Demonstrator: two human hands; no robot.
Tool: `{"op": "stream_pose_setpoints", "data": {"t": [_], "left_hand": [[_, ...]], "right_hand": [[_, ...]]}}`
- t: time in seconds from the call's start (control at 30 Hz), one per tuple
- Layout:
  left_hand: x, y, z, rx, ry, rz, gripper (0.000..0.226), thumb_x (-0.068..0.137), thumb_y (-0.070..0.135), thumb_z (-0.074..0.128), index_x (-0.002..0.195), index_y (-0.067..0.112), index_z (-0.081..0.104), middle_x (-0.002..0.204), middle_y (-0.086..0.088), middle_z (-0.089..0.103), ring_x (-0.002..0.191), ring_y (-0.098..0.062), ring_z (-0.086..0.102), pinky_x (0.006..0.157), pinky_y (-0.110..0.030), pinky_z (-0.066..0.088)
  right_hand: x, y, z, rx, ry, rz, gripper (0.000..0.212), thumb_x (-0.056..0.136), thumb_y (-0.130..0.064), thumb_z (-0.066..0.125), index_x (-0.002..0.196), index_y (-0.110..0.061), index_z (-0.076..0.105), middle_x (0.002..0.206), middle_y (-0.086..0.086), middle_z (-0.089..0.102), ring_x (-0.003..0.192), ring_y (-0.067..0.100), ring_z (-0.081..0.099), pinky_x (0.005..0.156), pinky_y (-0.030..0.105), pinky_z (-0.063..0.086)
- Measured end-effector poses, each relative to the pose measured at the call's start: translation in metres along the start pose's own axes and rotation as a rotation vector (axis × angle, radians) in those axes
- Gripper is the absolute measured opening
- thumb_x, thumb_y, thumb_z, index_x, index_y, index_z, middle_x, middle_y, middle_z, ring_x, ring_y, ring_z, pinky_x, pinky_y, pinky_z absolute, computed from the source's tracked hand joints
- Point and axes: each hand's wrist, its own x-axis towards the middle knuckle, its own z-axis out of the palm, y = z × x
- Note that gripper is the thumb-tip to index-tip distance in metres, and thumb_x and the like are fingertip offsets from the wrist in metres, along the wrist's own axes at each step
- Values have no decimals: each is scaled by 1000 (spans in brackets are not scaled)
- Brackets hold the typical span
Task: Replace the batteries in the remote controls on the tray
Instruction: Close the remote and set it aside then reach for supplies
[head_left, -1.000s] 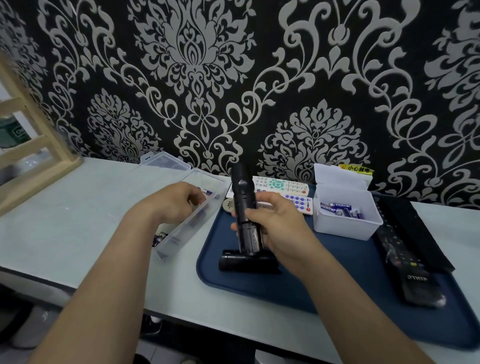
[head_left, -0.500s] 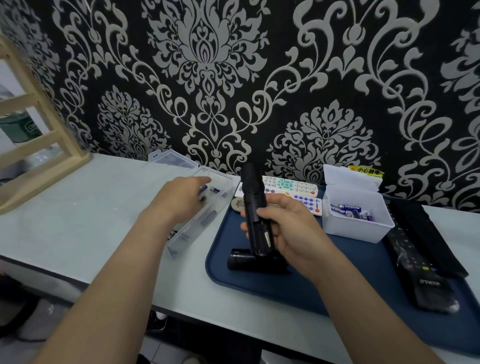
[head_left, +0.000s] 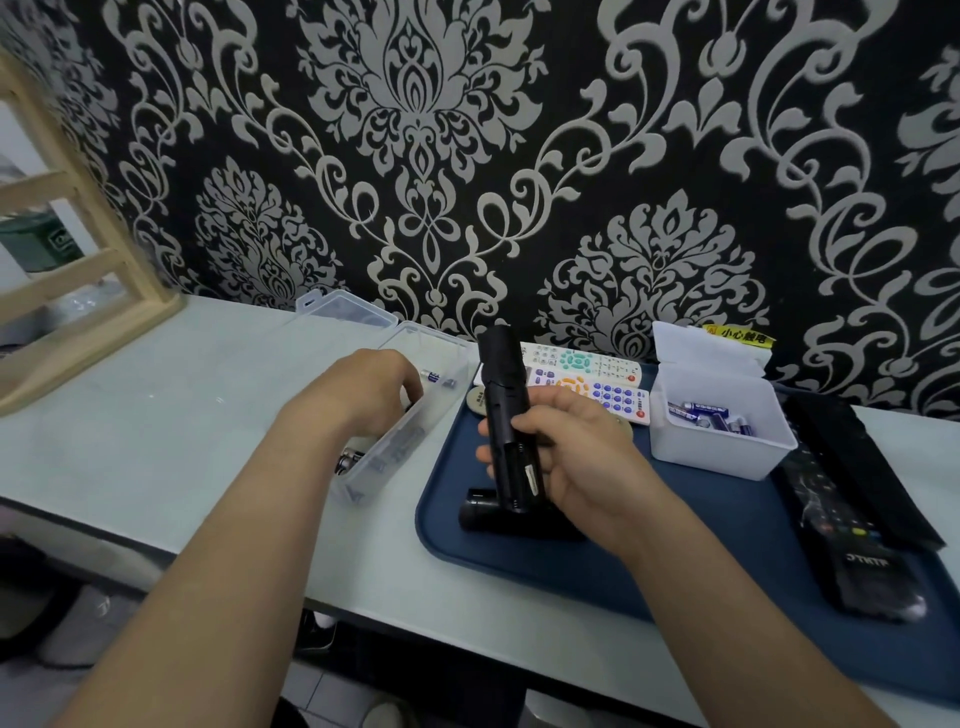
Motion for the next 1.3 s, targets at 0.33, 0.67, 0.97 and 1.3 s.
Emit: {"op": "stream_pose_setpoints", "data": {"t": [0.33,0.67,0.97,1.3], "left_hand": [[-19,-5,0,47,-20,60,41,81,2,51,109,29,67,109,2,64,97,-20,58,82,-33,52],[-42,-13,-27,-172,-222,141,47,78,2,66,108,39,65,82,8,66,70,-8,58,71,-25,51],[-39,-9,-14,117,-189,122,32,76,-1,52,73,31,51,73,13,54,75,-18,55,56,-23,38],[-36,-15,-19,-304,218,87,10,87,16,65,93,24,65,88,3,71,86,-17,65,79,-29,51]], "right_hand": [[0,4,7,85,-34,21,20,93,7,46,108,-3,56,84,17,68,69,28,70,64,37,58],[2,7,14,64,-65,29,20,93,7,44,102,-6,56,78,15,68,66,26,69,61,35,58],[3,9,17,60,-44,19,20,92,7,45,105,-5,55,80,16,68,67,27,69,60,35,58],[5,10,16,88,-30,12,26,94,6,47,117,-1,55,83,16,72,71,28,71,63,36,60]]}}
